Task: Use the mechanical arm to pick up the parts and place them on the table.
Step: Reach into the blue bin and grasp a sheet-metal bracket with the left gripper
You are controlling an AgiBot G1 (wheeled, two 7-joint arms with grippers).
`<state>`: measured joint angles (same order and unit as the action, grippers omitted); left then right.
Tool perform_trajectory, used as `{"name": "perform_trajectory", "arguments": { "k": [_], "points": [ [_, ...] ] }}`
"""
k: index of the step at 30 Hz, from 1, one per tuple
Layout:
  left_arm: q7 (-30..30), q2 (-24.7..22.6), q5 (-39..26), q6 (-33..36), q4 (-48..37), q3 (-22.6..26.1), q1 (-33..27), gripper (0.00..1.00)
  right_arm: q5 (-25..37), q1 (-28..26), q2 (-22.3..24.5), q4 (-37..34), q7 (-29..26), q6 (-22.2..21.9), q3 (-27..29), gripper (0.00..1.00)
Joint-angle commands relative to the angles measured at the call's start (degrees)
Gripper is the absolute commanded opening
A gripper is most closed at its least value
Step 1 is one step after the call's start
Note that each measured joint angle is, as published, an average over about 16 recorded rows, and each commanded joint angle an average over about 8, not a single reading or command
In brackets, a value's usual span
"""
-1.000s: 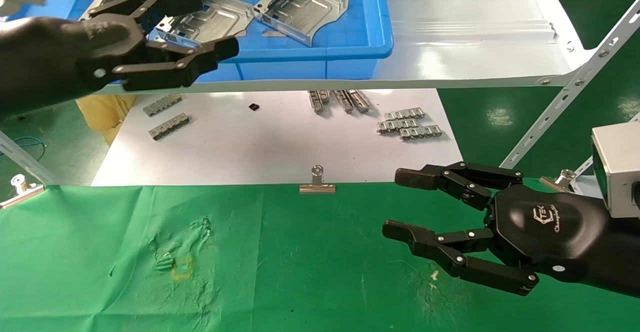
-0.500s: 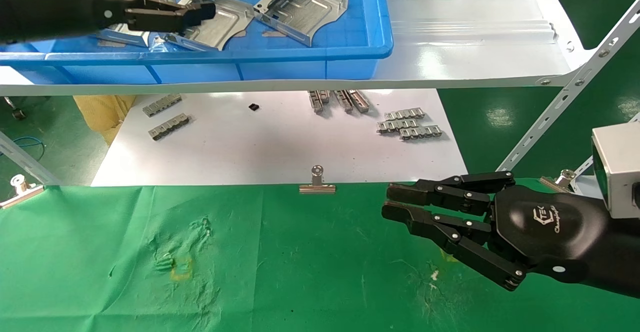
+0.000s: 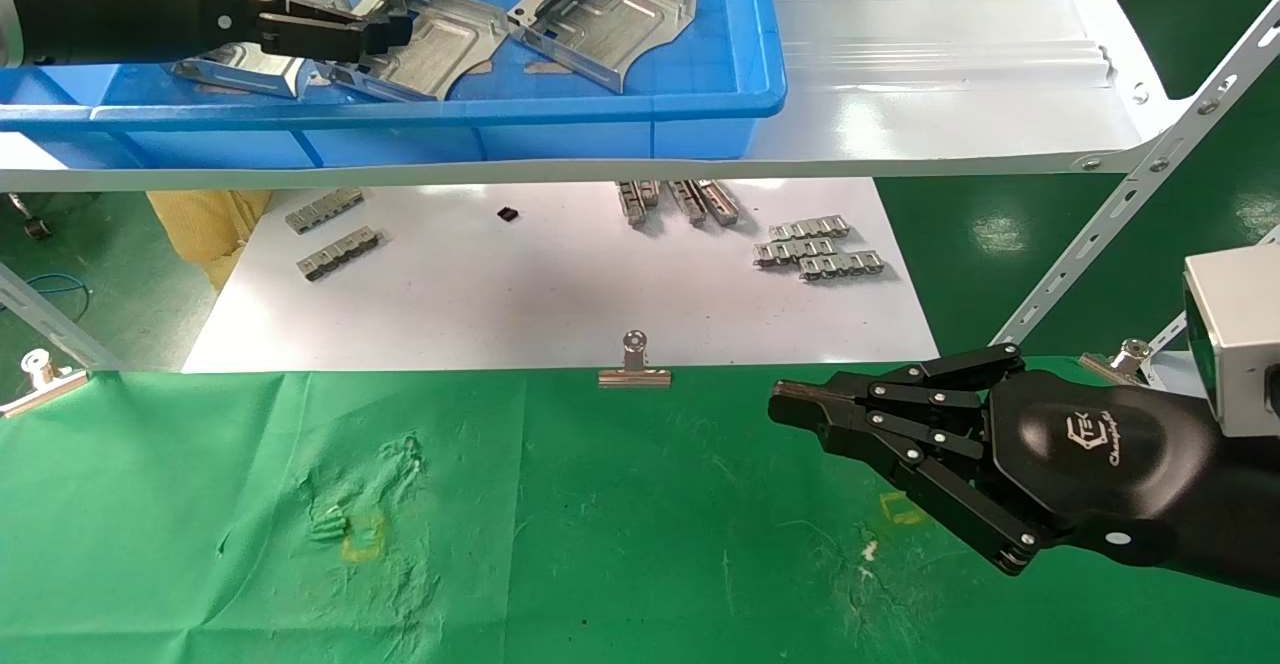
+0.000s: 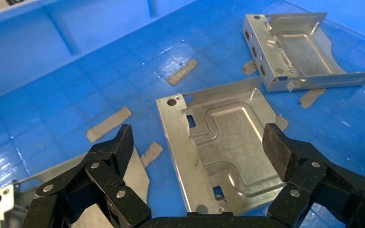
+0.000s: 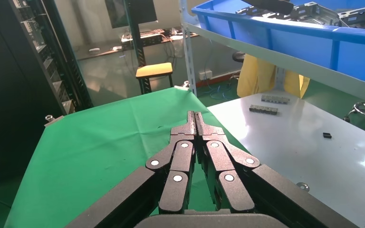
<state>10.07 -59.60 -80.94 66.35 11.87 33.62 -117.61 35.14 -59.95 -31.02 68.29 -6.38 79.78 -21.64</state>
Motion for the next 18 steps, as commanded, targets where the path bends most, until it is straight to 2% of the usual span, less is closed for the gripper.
{"name": "perform_trajectory", "arguments": {
  "k": [1, 18],
  "points": [
    [-1.0, -0.7, -0.3, -0.3, -2.0, 0.2, -0.8, 0.0, 0.0, 0.0, 0.0, 0.0, 0.0, 0.0, 0.0, 0.0],
    [-5.5, -2.7, -1.2, -1.4, -9.2, 0.7, -2.6, 0.0, 0.0, 0.0, 0.0, 0.0, 0.0, 0.0, 0.0, 0.0]
  ]
}}
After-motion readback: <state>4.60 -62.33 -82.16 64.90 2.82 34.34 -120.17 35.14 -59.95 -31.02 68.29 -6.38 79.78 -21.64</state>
